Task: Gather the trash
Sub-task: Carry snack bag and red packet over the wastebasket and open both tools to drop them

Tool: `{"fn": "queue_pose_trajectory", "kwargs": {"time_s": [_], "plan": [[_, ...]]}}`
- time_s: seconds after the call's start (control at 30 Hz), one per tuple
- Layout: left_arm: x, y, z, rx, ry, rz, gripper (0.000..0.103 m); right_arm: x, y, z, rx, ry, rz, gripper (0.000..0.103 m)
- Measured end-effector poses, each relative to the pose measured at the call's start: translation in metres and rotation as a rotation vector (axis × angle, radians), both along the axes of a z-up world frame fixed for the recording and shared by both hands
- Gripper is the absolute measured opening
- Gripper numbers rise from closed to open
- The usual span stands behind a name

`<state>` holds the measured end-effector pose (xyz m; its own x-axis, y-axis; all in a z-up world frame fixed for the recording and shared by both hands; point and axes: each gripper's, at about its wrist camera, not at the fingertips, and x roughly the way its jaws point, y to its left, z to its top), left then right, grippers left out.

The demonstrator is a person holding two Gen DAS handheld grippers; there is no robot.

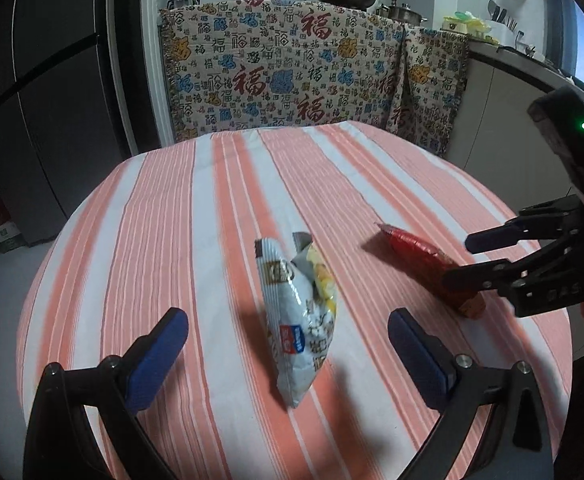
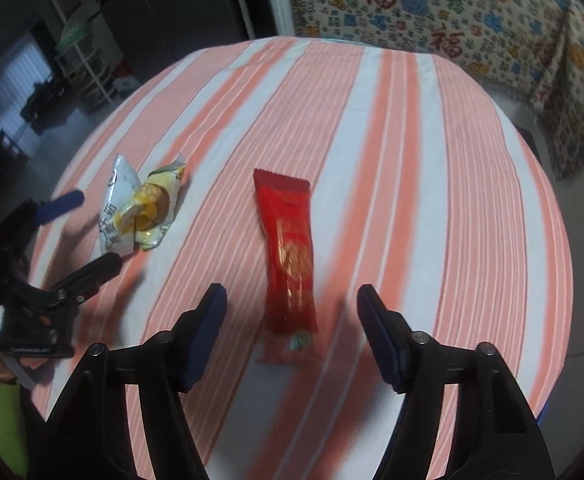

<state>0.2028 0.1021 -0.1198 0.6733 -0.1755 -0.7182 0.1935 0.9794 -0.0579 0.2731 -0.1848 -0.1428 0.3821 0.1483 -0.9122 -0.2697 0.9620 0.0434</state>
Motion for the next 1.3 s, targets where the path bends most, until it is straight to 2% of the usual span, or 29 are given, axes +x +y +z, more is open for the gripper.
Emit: {"fn": "queue_pose_trajectory", "kwargs": {"time_s": [0.03,0.1,0.13,0.17,0.2,0.23,0.27,0.37,0.5,0.73,0.93,1.07,1.2,1.3], "plan": [[0.003,-0.001,0.0,-0.011,0.008,-0.006,0.101,0.005,0.005,-0.002,-0.02,0.005,0.003,0.058],[0.008,-0.002,-0.005,-0.019,0.032,-0.004,0.094,0.014,0.009,-0.007,-0.04,0.02,-0.008,0.057],[0.011,-0.002,-0.007,-0.02,0.047,-0.002,0.084,0.016,0.01,-0.01,-0.041,0.027,-0.013,0.052],[0.013,-0.003,-0.011,-0.019,0.067,-0.001,0.069,0.019,0.01,-0.014,-0.039,0.039,-0.017,0.045],[0.016,-0.002,-0.015,-0.017,0.087,0.001,0.059,0.021,0.009,-0.016,-0.032,0.047,-0.02,0.024],[0.019,0.0,-0.018,-0.017,0.1,0.007,0.037,0.02,0.008,-0.016,-0.027,0.045,-0.025,0.019],[0.021,0.001,-0.02,-0.025,0.11,0.011,0.025,0.018,0.006,-0.015,-0.016,0.036,-0.027,0.016],[0.017,0.01,-0.019,-0.075,0.106,0.028,0.019,0.006,0.0,-0.009,0.009,0.012,-0.015,0.012],[0.01,0.012,-0.014,-0.168,0.097,0.021,0.017,-0.011,-0.015,0.0,0.06,-0.013,-0.022,0.01],[-0.007,-0.028,-0.007,-0.191,0.106,-0.031,0.017,-0.041,-0.055,0.016,0.167,-0.038,-0.072,0.009],[-0.026,-0.097,0.001,-0.195,0.12,-0.128,0.017,-0.069,-0.108,0.026,0.235,-0.051,-0.14,0.009],[-0.032,-0.151,0.009,-0.218,0.132,-0.207,0.017,-0.097,-0.16,0.044,0.26,-0.093,-0.22,0.009],[-0.033,-0.217,0.019,-0.225,0.148,-0.299,0.017,-0.126,-0.22,0.057,0.232,-0.129,-0.314,0.009],[-0.03,-0.269,0.023,-0.227,0.168,-0.366,0.017,-0.146,-0.267,0.053,0.195,-0.128,-0.4,0.009]]}}
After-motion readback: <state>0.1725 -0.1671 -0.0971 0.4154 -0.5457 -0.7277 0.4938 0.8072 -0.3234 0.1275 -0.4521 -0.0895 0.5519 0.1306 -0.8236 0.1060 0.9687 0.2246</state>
